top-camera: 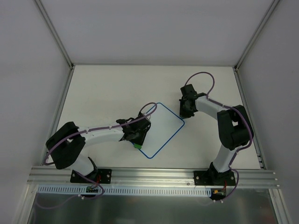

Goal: Erase the whiteboard

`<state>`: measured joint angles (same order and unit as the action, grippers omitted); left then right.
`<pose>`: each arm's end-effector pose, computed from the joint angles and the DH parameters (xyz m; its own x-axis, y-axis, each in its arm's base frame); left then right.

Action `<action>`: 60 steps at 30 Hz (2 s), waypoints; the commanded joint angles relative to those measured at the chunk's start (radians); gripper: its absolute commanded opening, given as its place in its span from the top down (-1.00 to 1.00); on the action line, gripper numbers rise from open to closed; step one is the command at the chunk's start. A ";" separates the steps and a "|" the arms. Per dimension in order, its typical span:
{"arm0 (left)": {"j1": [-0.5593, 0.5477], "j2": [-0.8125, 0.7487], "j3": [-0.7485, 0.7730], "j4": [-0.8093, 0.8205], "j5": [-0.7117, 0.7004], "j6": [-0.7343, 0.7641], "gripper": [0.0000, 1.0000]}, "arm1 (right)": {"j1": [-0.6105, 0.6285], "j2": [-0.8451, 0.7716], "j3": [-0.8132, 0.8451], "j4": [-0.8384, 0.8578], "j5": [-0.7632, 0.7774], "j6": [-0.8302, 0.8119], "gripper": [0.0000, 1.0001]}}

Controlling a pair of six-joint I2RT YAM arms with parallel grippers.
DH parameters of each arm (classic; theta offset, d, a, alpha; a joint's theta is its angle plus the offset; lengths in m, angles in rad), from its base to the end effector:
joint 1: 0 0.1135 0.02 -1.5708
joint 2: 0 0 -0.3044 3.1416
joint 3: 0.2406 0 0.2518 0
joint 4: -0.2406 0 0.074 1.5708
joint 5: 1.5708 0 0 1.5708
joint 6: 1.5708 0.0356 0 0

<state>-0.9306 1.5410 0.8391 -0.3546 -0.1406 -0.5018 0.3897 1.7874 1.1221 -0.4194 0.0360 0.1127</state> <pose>0.1773 -0.2297 0.2106 -0.8181 0.3011 -0.4900 0.4099 0.9029 -0.1297 0.3391 0.1379 0.2101 -0.8536 -0.2291 -0.4678 -0.2698 0.9627 0.0209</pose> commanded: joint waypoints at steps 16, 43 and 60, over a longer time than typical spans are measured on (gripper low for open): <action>0.073 -0.075 -0.057 0.190 -0.059 0.196 1.00 | -0.008 0.021 0.036 -0.009 -0.019 -0.021 0.99; 0.120 -0.116 -0.155 0.194 0.018 0.195 1.00 | -0.011 0.012 0.036 -0.009 -0.021 -0.010 0.99; 0.039 -0.050 -0.064 0.210 0.127 0.238 1.00 | -0.012 0.012 0.031 -0.002 -0.025 -0.013 0.99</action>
<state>-0.8536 1.4616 0.7265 -0.1432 -0.0673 -0.2935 0.3836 1.7966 1.1339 -0.4194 0.0105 0.1040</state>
